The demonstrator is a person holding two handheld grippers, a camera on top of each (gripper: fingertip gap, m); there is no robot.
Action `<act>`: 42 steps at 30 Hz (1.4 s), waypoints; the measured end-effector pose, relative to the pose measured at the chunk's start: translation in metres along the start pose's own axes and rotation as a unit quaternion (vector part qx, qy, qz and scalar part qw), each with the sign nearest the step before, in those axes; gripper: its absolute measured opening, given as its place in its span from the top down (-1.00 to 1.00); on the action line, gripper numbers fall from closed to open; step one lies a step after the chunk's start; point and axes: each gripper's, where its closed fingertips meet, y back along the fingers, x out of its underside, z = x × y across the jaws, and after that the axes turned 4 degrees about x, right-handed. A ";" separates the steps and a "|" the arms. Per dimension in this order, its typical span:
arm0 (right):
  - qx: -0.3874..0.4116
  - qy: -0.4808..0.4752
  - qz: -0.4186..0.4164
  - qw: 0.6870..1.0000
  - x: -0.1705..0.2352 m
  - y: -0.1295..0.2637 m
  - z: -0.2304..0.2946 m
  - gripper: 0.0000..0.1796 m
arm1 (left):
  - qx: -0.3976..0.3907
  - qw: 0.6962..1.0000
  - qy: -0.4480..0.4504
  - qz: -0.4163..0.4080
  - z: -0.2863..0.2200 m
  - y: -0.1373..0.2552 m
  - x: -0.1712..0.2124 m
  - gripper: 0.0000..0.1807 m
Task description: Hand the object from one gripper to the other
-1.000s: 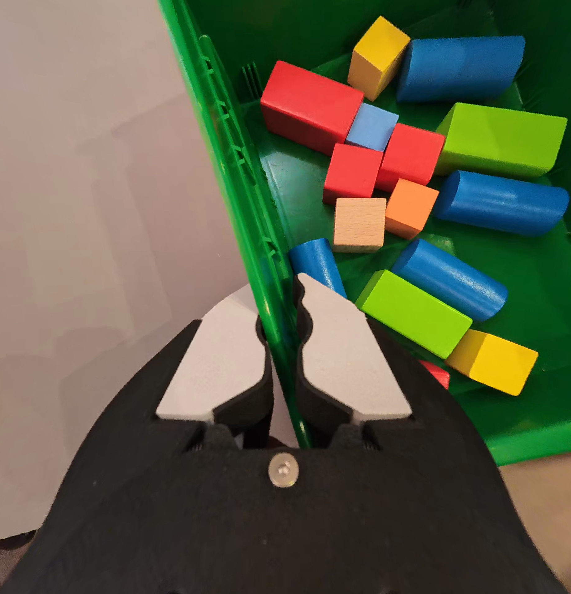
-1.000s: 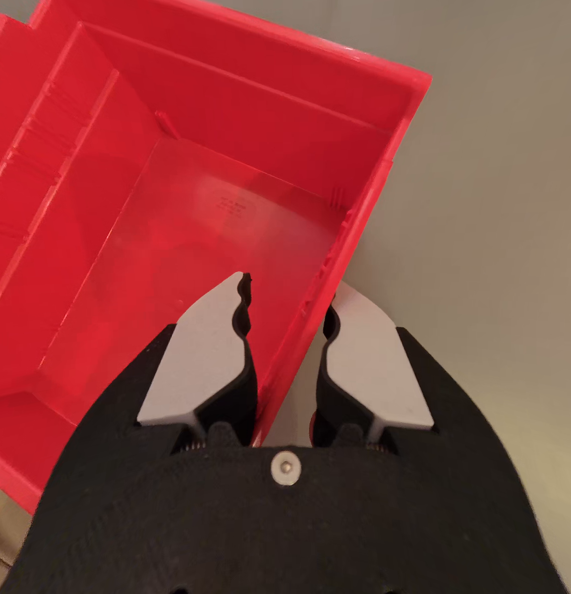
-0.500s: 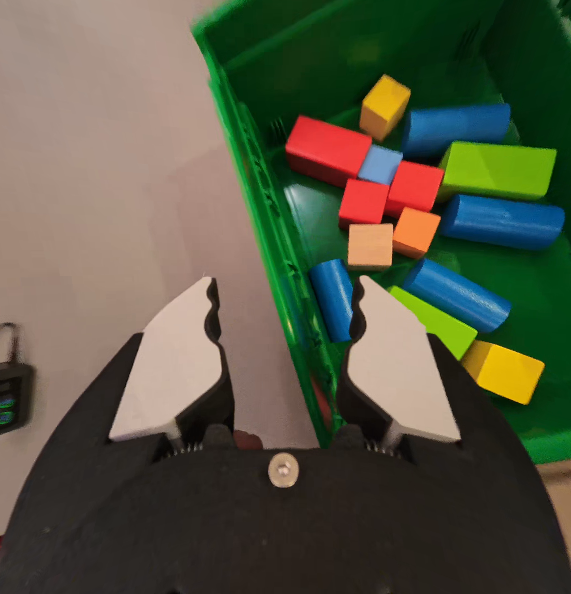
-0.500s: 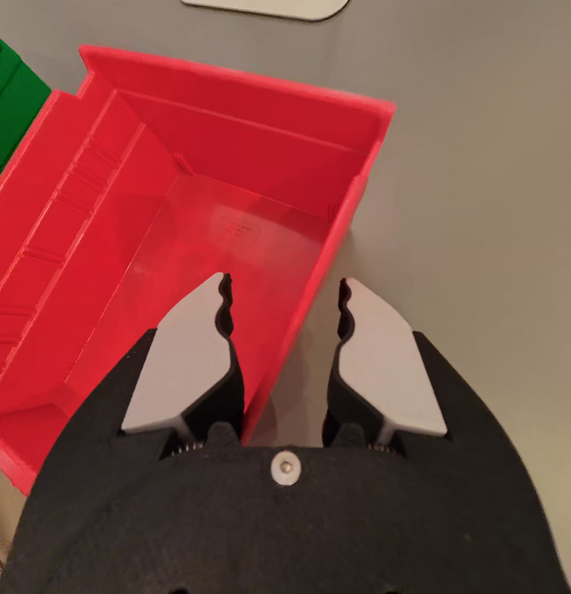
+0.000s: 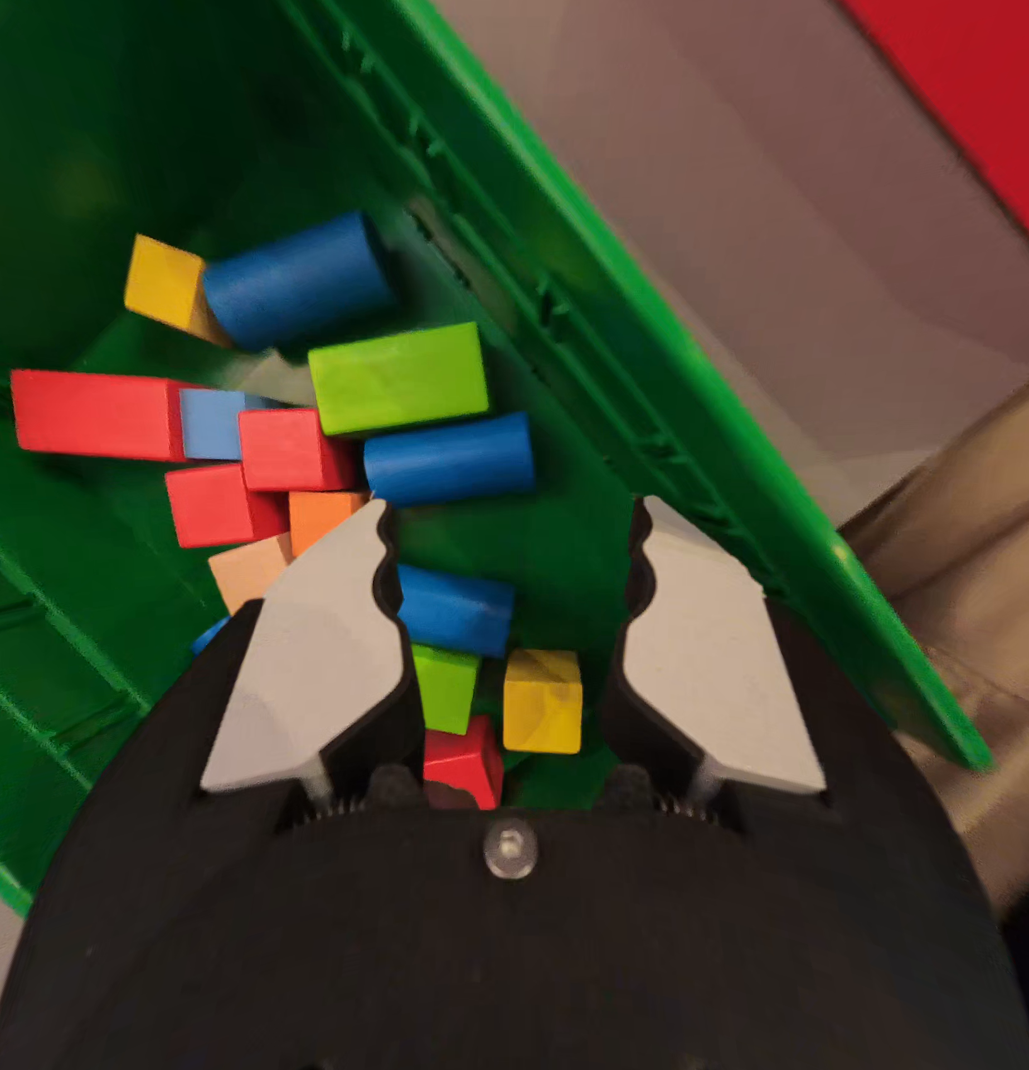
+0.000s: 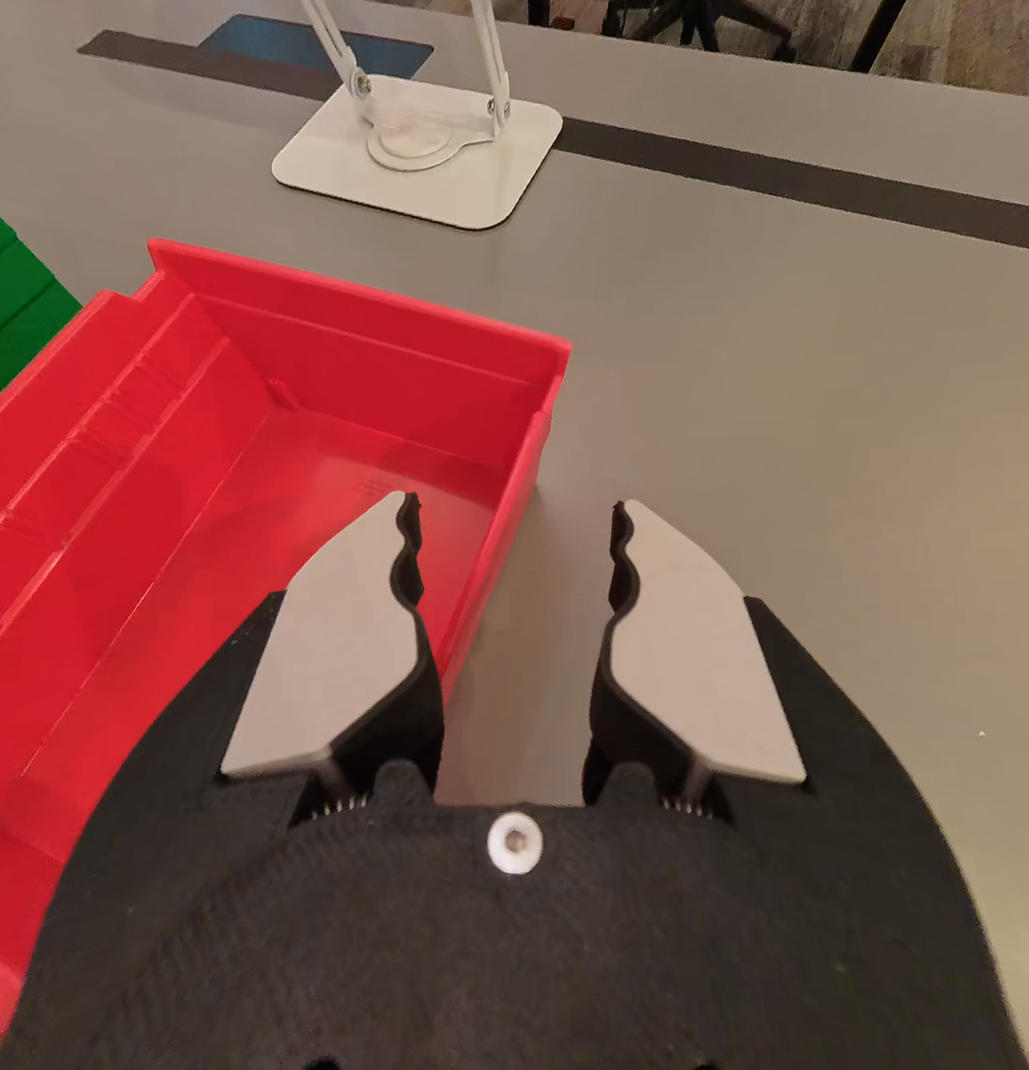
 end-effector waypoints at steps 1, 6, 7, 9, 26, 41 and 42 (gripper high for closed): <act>0.001 -0.002 -0.002 1.000 0.000 0.001 -0.001 0.30 | -0.017 1.000 0.010 0.015 0.007 -0.007 0.003 0.12; 0.002 -0.004 0.002 1.000 0.004 -0.001 -0.003 0.29 | -0.057 0.997 0.018 0.050 0.025 -0.027 0.011 0.08; 0.002 -0.003 0.002 1.000 0.004 -0.001 -0.002 0.29 | -0.059 0.997 0.017 0.049 0.028 -0.030 0.010 0.10; 0.005 0.005 0.002 1.000 0.003 0.000 -0.001 0.29 | -0.044 0.997 0.025 0.055 0.030 -0.039 0.012 0.15; -0.108 0.156 -0.118 0.975 -0.082 0.052 0.111 0.18 | -0.085 0.984 -0.107 -0.113 0.026 0.011 -0.028 0.20; -0.510 0.092 0.061 0.853 -0.028 0.063 0.344 0.28 | -0.215 0.877 -0.317 -0.292 -0.084 0.104 -0.083 0.21; -0.519 0.090 0.068 0.848 -0.026 0.063 0.348 0.33 | -0.222 0.870 -0.324 -0.298 -0.089 0.106 -0.084 0.20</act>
